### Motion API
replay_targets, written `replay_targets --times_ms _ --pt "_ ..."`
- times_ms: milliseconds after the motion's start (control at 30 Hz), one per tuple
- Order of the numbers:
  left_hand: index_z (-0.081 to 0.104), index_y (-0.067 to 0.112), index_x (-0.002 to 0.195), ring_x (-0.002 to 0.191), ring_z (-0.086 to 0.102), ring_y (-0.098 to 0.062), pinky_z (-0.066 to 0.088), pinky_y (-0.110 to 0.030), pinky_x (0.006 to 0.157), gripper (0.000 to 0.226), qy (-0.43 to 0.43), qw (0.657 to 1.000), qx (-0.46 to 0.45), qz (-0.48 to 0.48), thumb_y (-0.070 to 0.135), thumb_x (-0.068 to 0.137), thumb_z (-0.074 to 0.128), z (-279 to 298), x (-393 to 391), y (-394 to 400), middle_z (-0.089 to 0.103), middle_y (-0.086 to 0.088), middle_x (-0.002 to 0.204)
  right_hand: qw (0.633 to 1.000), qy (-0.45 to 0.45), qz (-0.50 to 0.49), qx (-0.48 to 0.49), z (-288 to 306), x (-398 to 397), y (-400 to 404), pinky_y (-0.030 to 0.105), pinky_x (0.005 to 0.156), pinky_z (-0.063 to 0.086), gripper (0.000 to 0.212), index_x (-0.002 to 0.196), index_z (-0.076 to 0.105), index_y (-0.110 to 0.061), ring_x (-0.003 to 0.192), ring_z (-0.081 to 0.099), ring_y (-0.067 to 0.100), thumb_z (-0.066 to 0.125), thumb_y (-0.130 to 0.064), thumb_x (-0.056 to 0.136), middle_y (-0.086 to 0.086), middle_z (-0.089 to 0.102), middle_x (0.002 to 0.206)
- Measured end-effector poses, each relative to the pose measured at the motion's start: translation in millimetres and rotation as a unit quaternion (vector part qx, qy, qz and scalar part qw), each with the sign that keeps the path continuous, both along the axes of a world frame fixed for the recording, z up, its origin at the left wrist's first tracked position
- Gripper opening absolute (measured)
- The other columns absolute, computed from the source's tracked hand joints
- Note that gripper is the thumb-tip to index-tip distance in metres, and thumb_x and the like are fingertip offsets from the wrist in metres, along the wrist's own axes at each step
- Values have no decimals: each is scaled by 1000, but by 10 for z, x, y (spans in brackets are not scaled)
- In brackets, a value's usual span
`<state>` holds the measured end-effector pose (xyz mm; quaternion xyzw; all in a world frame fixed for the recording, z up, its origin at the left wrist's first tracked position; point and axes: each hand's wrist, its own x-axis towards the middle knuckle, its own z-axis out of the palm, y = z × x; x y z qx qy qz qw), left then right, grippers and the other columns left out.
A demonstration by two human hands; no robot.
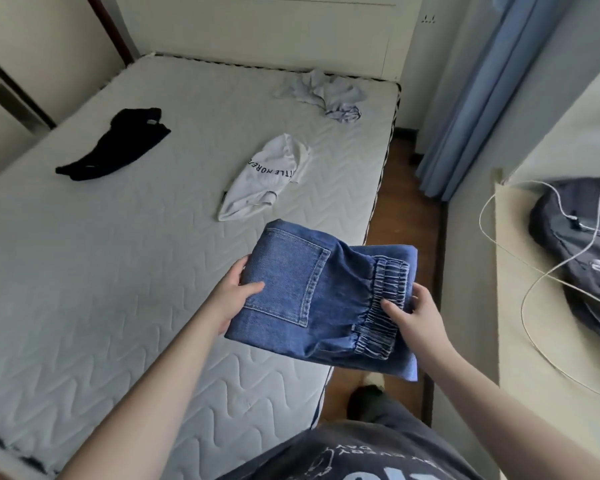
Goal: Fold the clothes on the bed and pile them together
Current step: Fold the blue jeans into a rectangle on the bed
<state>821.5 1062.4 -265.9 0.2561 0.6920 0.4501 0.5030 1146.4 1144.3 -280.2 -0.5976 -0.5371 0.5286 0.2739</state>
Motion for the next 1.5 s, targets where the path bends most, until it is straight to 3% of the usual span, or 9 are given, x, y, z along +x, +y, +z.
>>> replay_targets --times_ms 233,467,800,933,1067,1167,1300,1400,1500 --pt "37 37 144 110 62 -14 49 -38 97 65 100 992 -73 6 10 92 65 -479 -356 639 60 4 126 995 21 50 -86 -456 -345 864 19 74 48 48 119 44 -28 93 63 -1 75 -24 82 -16 64 105" --pt "38 30 144 114 57 -22 41 -29 94 64 258 952 -156 -49 14 90 66 -1035 -777 1247 59 2 129 973 -11 80 -218 -1017 -746 1539 42 89 54 44 111 51 -19 94 67 19 80 -19 78 2 68 107" --pt "50 25 134 103 61 -19 44 -31 90 60 300 939 -164 -41 16 82 77 -2361 -1794 1577 63 6 120 951 56 38 -303 -2395 -1651 1733 35 79 57 44 110 54 -18 93 70 21 80 -6 76 5 70 107" --pt "49 32 135 103 63 -18 47 -36 97 62 323 929 -163 -79 20 82 78 -2730 -2397 1653 66 7 118 939 111 49 -322 -2910 -1927 1717 48 88 56 43 114 58 -12 96 71 27 80 -8 76 8 72 107" --pt "47 30 141 109 62 -19 45 -32 96 65 295 938 -172 -62 18 84 76 -3079 -2507 1703 65 5 122 947 72 30 -312 -3189 -2158 1688 41 83 56 36 109 56 -12 95 69 25 77 -8 80 8 70 107" --pt "38 27 147 117 57 -18 43 -32 100 75 248 946 -208 -31 42 83 75 -3365 -2411 1729 58 5 132 962 13 -20 -271 -3292 -2208 1695 22 68 48 61 128 40 -21 92 62 8 77 -12 81 -3 61 112" --pt "39 26 146 124 53 -25 41 -33 97 88 248 932 -262 33 81 77 48 -3491 -2558 1943 54 -2 140 963 100 -18 -251 -3282 -2268 1870 28 83 50 114 144 16 -48 105 58 1 90 -42 58 -20 53 116" --pt "52 24 138 117 57 -22 45 -38 100 82 244 940 -237 8 81 79 46 -3493 -2637 2252 60 0 132 980 7 12 -197 -3285 -2433 1954 41 99 46 116 141 18 -48 122 52 15 91 -51 51 -6 46 139" --pt "64 20 112 95 58 -19 46 -31 80 57 227 949 -218 -1 69 84 56 -3514 -2584 2575 63 3 105 981 -112 51 -148 -3402 -2498 1996 43 101 42 121 150 6 -38 129 45 26 89 -45 61 5 35 149"
